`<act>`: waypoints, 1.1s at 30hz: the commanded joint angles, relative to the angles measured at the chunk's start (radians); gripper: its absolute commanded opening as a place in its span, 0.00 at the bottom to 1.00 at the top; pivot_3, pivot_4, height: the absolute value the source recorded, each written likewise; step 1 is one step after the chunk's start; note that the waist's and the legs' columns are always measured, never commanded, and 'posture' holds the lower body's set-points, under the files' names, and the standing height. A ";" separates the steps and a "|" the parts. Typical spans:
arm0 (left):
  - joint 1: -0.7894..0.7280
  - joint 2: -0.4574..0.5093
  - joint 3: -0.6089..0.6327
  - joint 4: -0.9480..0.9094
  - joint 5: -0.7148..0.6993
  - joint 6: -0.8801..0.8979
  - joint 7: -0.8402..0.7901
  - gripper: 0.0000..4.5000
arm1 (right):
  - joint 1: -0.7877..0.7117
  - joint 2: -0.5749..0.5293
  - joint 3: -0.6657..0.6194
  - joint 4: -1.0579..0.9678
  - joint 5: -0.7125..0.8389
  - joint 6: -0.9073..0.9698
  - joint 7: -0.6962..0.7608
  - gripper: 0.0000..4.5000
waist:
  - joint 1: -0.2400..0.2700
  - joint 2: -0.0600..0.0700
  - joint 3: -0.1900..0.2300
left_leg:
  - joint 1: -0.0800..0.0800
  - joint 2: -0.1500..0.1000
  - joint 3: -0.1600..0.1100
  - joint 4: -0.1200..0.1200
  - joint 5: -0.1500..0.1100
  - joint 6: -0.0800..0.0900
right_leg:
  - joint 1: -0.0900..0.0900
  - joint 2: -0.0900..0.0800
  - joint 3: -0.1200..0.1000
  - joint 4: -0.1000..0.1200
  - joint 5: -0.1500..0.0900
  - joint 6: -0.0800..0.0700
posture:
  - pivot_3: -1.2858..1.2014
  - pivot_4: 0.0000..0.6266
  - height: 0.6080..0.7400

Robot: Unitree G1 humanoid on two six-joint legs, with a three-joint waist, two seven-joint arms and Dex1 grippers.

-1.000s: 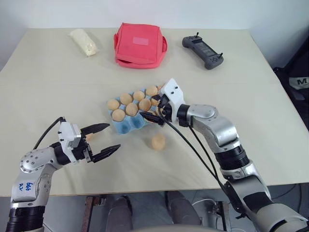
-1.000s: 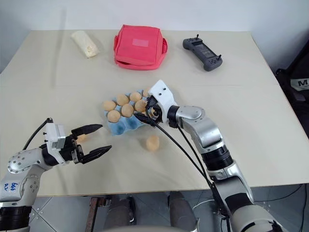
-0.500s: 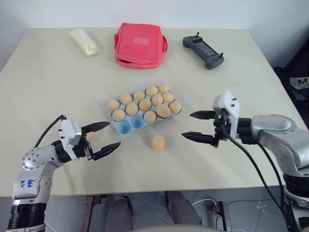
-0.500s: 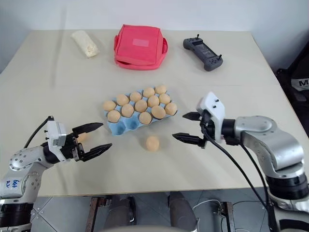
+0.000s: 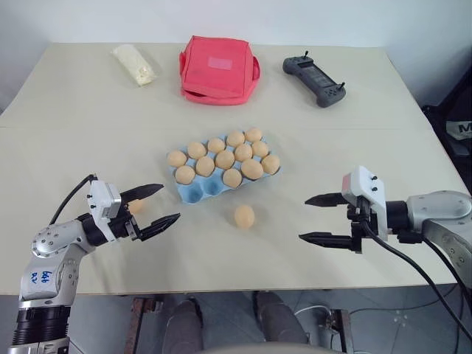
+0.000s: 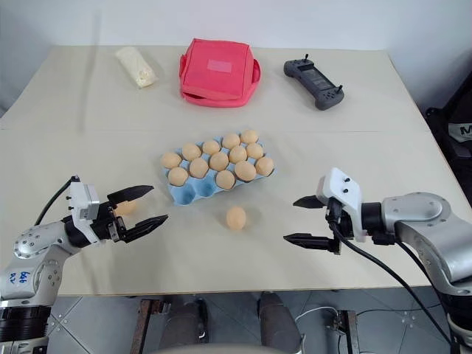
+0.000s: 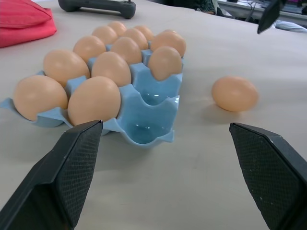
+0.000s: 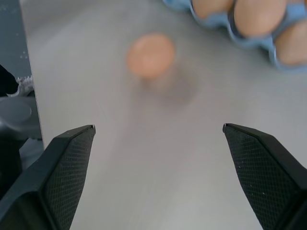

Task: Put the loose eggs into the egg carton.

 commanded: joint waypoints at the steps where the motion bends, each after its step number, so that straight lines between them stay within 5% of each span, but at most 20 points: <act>1: 0.026 0.012 0.029 -0.051 -0.017 -0.022 -0.010 1.00 | -0.086 0.074 0.107 0.006 -0.041 -0.048 -0.022 0.99 | -0.002 0.000 0.000 | 0.000 0.000 0.000 0.000 0.000 0.000 | 0.000 0.000 0.000 0.000 0.000 0.000 | 0.52 0.24 1.00; 11: 0.142 0.054 0.110 -0.075 -0.011 -0.059 -0.016 1.00 | -0.248 0.279 0.357 0.139 -0.210 -0.122 -0.073 0.99 | 0.002 0.000 0.000 | -0.001 0.000 0.000 -0.001 0.000 0.000 | -0.002 0.000 0.000 0.001 0.000 0.000 | 0.52 0.24 1.00; 21: 0.176 0.069 0.158 -0.093 -0.011 -0.055 0.000 1.00 | -0.303 0.382 0.477 0.278 -0.356 -0.181 -0.094 0.99 | 0.000 0.000 0.000 | -0.001 0.001 0.001 0.000 0.000 0.000 | -0.003 0.000 -0.001 0.002 0.000 -0.001 | 0.52 0.24 1.00; 24: 0.175 0.060 0.148 -0.109 -0.011 -0.048 0.014 1.00 | -0.307 0.396 0.485 0.304 -0.389 -0.199 -0.095 0.86 | 0.000 0.000 0.000 | -0.001 0.000 0.001 0.000 0.000 -0.001 | -0.003 0.000 -0.001 0.003 0.000 -0.001 | 0.52 0.24 1.00; 28: 0.165 0.055 0.133 -0.115 -0.010 -0.042 0.026 1.00 | -0.309 0.397 0.458 0.291 -0.385 -0.200 -0.085 0.57 | 0.000 0.000 0.000 | -0.001 0.000 0.001 0.000 0.000 -0.001 | -0.003 0.000 -0.001 0.003 0.000 -0.001 | 0.52 0.24 1.00; 33: 0.151 0.053 0.120 -0.116 -0.013 -0.035 0.035 1.00 | -0.326 0.395 0.375 0.214 -0.321 -0.155 -0.081 0.55 | 0.000 0.000 0.000 | -0.001 0.000 0.001 0.000 0.000 -0.001 | -0.003 0.000 -0.001 0.004 0.000 -0.001 | 0.52 0.24 1.00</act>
